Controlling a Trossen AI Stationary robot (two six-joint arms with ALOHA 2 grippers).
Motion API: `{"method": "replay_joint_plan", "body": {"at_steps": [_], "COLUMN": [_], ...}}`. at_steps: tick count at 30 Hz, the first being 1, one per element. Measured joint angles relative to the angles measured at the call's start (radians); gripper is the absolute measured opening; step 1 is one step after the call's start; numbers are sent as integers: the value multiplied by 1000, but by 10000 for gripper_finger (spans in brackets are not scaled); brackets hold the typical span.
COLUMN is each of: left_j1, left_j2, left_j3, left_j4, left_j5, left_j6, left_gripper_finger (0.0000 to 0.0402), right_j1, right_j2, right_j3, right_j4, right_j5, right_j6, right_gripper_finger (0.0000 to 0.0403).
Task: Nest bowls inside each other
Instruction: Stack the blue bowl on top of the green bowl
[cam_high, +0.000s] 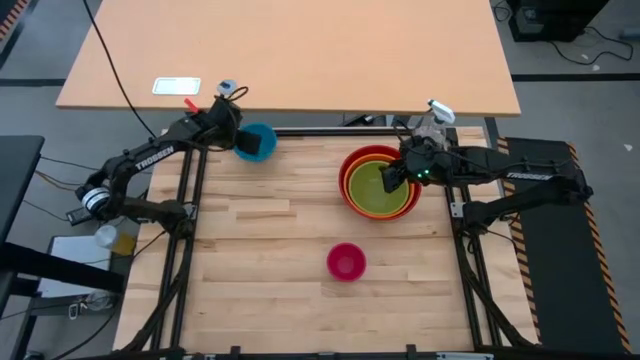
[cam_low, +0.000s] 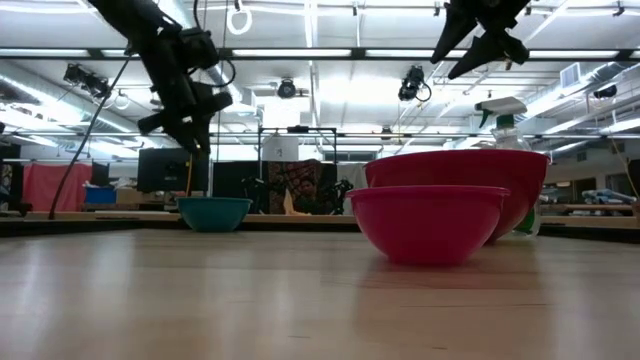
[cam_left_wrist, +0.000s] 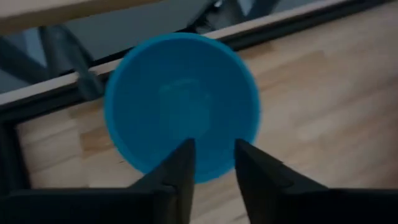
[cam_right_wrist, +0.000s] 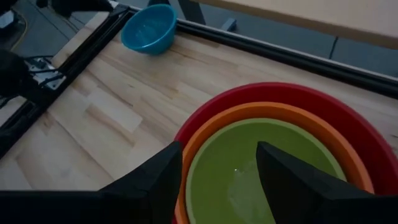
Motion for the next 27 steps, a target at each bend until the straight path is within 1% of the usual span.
{"method": "replay_joint_plan", "body": {"at_steps": [7,9,11,16,22,27], "left_j1": [123,153,179,208,208,208], "left_j2": [50,74,103,170,242,304], "left_j3": [0,0,0,0,0,0], "left_j4": [-10,-23,-33,-32,3,5], "left_j5": [14,37,59,69,71,44], "left_j6": [-40,-40,-40,-40,-41,-49], "left_gripper_finger": [230,250,261,261,243,223], "right_j1": [1,1,3,5,5,5], "right_j2": [42,55,65,85,92,89], "right_j3": [0,0,0,0,0,0], "right_j4": [33,47,61,98,98,113], "right_j5": [-43,-50,-54,-68,-76,-79], "right_j6": [-27,-34,-46,-53,-53,-53], "right_gripper_finger": [212,212,212,212,212,212]}}
